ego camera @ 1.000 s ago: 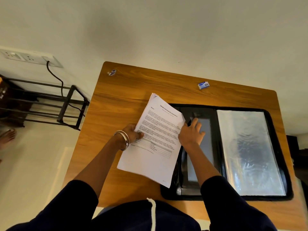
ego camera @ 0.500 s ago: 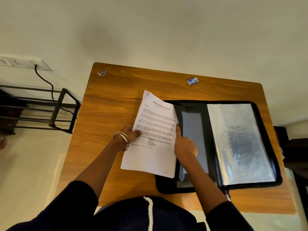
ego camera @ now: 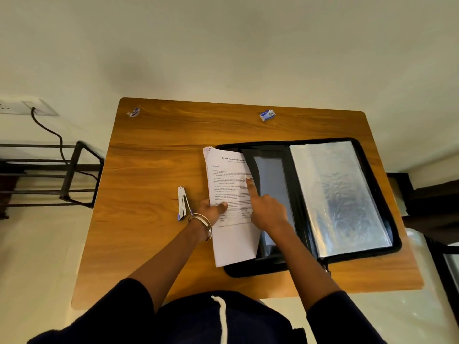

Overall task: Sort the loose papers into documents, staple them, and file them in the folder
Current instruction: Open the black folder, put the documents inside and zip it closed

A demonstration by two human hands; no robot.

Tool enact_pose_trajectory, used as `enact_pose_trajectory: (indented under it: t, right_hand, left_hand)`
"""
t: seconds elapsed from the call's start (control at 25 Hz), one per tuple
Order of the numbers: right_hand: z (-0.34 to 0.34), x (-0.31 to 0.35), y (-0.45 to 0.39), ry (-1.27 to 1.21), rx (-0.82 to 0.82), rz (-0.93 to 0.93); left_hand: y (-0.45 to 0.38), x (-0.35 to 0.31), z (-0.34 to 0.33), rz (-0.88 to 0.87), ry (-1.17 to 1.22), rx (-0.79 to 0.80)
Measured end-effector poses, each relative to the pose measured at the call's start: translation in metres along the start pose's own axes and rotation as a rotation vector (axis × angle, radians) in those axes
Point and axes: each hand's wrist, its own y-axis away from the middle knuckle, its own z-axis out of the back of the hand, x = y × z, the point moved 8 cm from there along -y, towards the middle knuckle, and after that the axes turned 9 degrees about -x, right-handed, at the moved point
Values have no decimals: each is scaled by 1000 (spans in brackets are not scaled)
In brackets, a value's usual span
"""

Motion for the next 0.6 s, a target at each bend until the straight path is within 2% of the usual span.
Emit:
enact_pose_trajectory:
  t: [0.12,0.32,0.6]
  right_hand:
    - [4,-1,-1,9,-39,54]
    - [4,-4,-1,16,-40,175]
    - [-17,0,-3,144,-42,472]
  left_hand:
    - [3,4,-22,48,2,8]
    - [-12,1,-41,61,-123,19]
    - [-15,-2,-63,50,-282,4]
